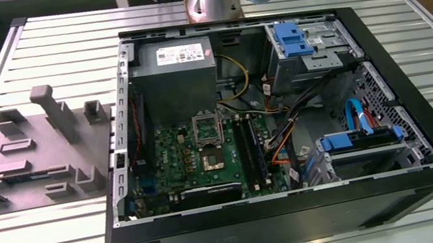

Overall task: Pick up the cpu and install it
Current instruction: 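Pick up the cpu and move it towards the insertion slot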

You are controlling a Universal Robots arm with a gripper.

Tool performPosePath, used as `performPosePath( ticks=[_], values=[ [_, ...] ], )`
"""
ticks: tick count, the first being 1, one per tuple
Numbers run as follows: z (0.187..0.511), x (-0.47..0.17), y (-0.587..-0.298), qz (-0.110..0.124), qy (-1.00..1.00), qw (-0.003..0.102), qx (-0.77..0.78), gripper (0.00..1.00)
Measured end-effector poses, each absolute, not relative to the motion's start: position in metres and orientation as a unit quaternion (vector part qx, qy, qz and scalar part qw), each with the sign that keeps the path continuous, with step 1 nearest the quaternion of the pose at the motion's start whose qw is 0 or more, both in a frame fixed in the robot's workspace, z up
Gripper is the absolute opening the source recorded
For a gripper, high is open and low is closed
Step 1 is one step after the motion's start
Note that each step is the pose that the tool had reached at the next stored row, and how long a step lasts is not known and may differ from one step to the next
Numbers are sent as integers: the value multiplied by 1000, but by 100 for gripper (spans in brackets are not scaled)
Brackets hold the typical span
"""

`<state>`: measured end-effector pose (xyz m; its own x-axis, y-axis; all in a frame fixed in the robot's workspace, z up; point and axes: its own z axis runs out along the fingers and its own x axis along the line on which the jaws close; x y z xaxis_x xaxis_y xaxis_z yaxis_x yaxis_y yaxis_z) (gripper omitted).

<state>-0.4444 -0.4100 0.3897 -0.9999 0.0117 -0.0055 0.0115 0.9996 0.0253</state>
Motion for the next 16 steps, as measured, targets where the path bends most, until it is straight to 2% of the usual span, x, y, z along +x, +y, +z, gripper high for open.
performPosePath(
  ticks=[16],
  values=[
    [389,-439,-410,13,1000,3,6,48]
  ],
)
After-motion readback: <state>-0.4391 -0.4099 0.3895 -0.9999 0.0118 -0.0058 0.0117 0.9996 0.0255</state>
